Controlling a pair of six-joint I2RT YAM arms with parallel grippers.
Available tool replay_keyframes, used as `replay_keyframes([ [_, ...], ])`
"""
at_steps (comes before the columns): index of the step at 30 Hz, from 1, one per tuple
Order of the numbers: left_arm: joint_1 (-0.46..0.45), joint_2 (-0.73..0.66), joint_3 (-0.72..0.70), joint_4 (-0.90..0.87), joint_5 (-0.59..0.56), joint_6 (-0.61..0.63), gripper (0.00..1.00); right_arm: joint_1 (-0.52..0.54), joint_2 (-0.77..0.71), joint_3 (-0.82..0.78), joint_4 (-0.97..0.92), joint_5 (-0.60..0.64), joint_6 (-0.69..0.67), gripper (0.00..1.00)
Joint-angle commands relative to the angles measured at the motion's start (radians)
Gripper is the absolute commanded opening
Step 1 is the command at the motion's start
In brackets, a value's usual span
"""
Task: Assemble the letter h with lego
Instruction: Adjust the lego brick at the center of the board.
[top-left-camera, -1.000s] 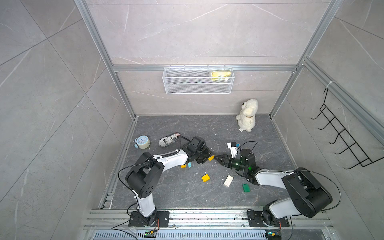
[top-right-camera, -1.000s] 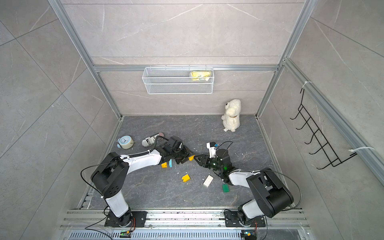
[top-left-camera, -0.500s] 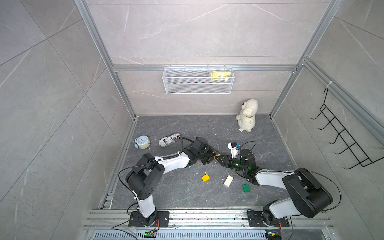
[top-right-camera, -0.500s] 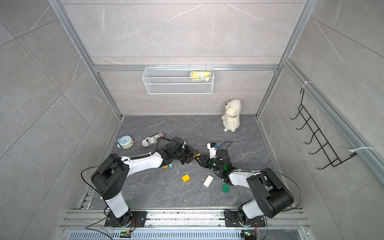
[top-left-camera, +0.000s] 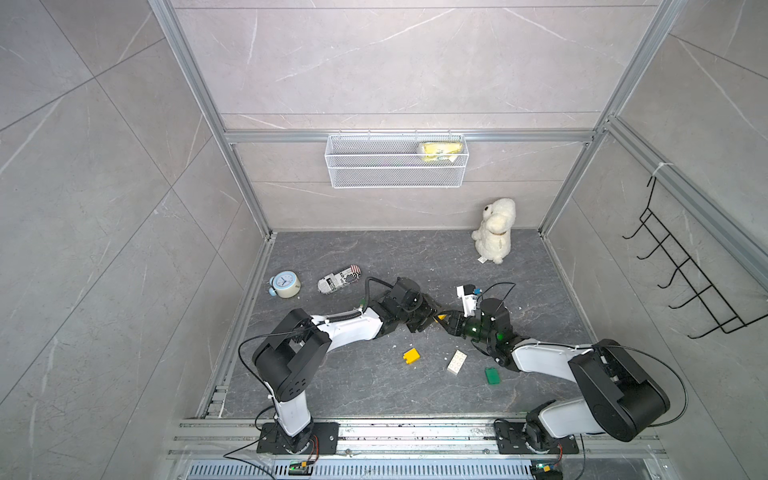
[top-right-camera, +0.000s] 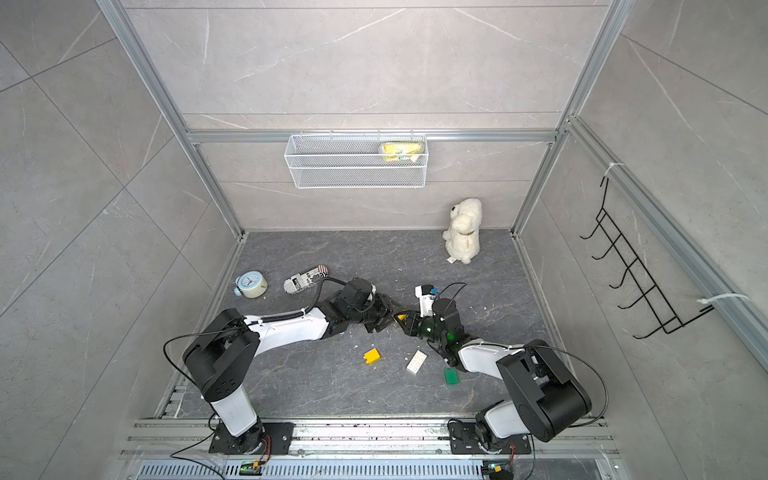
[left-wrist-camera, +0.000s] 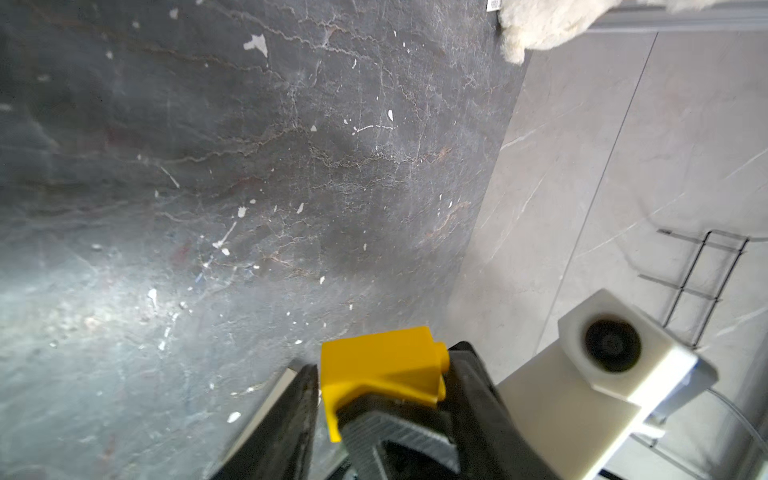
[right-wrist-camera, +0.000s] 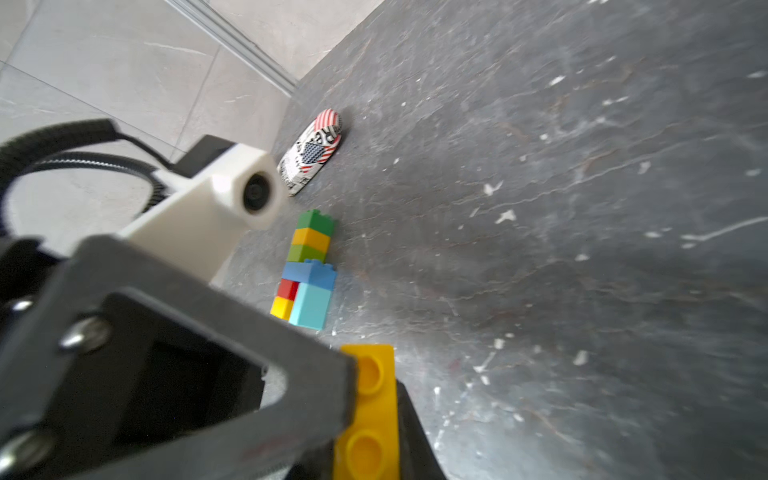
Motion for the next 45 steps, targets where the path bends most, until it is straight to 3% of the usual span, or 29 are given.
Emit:
replay_keyframes([
  [1, 0.020, -0.072, -0.010, -0.048, 0.004, 0.063, 0.76, 0.002, -0.050, 0.013, -0.124, 0.126, -0.056, 0.09],
  [4, 0.055, -0.125, -0.008, -0.139, -0.001, 0.178, 0.93, 0.026, -0.058, 0.059, -0.285, 0.307, -0.135, 0.08],
  [7, 0.079, -0.190, 0.003, -0.273, -0.035, 0.349, 0.97, 0.072, -0.009, 0.122, -0.409, 0.513, -0.195, 0.08],
  [12, 0.108, -0.295, -0.054, -0.397, -0.171, 0.593, 0.99, 0.140, 0.146, 0.207, -0.439, 0.666, -0.218, 0.10],
  [22, 0.186, -0.383, -0.317, -0.189, -0.142, 0.669, 0.99, 0.275, 0.294, 0.239, -0.404, 0.912, -0.248, 0.18],
  [27, 0.192, -0.369, -0.302, -0.216, -0.108, 0.664, 1.00, 0.283, 0.317, 0.229, -0.381, 0.924, -0.232, 0.26],
  [34, 0.192, -0.413, -0.316, -0.207, -0.077, 0.652, 0.99, 0.286, 0.304, 0.232, -0.386, 0.907, -0.222, 0.57],
  [40, 0.192, -0.461, -0.325, -0.208, -0.063, 0.663, 0.99, 0.285, 0.194, 0.245, -0.468, 0.817, -0.176, 0.73],
  [45, 0.192, -0.496, -0.331, -0.210, -0.063, 0.681, 0.99, 0.285, 0.010, 0.190, -0.517, 0.750, -0.130, 0.82],
])
